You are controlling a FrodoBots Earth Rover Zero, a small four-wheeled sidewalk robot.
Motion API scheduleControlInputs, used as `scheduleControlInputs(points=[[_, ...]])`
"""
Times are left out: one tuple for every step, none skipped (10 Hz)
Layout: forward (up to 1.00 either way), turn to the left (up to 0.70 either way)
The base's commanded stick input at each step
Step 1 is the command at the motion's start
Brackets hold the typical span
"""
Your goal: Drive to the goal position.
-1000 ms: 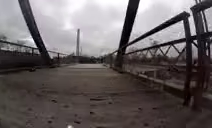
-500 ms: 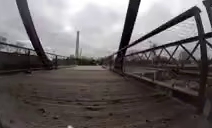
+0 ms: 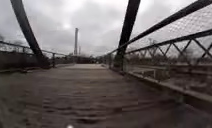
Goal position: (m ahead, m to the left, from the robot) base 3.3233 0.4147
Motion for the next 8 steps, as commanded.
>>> scheduleControlInputs(points=[[1.00, 0.00], [1.00, 0.00], [1.00, 0.00], [1.00, 0.00], [1.00, 0.00], [1.00, 0.00], [1.00, 0.04], [1.00, 0.12]])
